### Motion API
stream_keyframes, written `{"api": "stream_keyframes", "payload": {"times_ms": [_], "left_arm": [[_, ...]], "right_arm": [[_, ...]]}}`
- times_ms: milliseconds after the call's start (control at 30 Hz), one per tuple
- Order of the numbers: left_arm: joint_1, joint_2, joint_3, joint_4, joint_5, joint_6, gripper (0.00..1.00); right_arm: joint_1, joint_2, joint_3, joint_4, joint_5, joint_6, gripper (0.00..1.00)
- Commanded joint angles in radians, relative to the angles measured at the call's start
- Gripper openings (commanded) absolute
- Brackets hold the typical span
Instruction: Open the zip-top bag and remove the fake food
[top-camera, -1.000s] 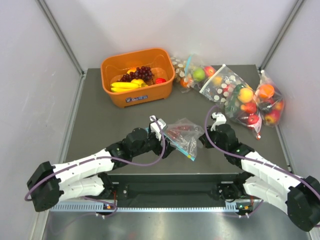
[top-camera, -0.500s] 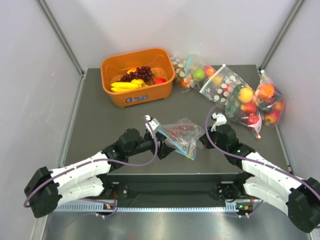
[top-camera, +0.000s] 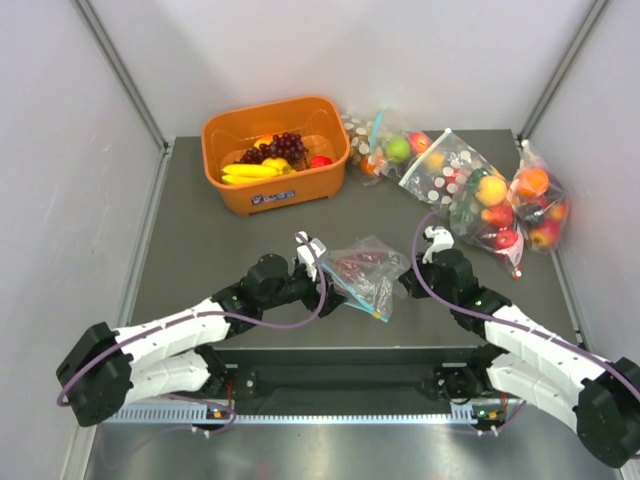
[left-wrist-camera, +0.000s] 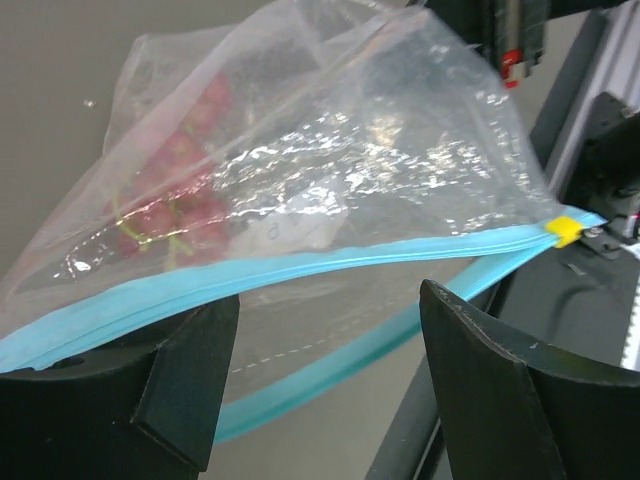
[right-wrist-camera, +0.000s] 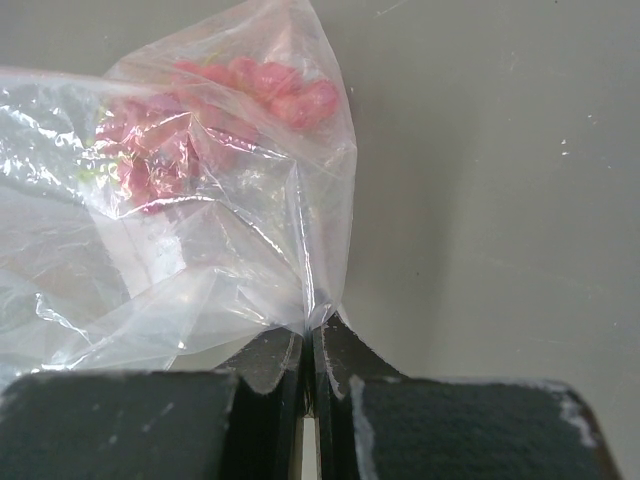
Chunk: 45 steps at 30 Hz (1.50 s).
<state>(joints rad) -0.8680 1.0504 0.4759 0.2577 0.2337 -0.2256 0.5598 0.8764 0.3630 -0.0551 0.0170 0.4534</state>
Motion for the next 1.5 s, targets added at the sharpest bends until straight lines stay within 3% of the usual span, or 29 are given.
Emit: {"api": "stream_keyframes", "payload": {"times_ms": [0,767,933,1133,1267,1467], "left_arm": [[0.003,0.019,0.050,-0.006,-0.057,0.046,0.77],[0.003,0.404,0.142,0.317,-0.319,0.112,0.86],[0.003,0.457,0.170,0.327,-0.393,0.160,0.87],[0.003,0.566,0.228,0.296,-0.385,0.192,0.87],[0.003,0.612,0.260,0.264,-0.387,0.198,0.81],[0.003,0.642,0.276,0.203,-0.387,0.195,0.44]], "right_arm": [[-0.006,-0.017,0.042,0.012,-0.003,-0.004,0.00],[-0.005,0.045,0.042,0.047,-0.083,-0.013,0.00],[-0.005,0.062,0.040,0.080,-0.103,-0.022,0.00],[-0.003,0.073,0.040,0.087,-0.112,-0.027,0.00],[-0.003,0.075,0.042,0.086,-0.118,-0.032,0.00],[-0.001,0.075,0.045,0.081,-0.106,-0.030,0.00]]}}
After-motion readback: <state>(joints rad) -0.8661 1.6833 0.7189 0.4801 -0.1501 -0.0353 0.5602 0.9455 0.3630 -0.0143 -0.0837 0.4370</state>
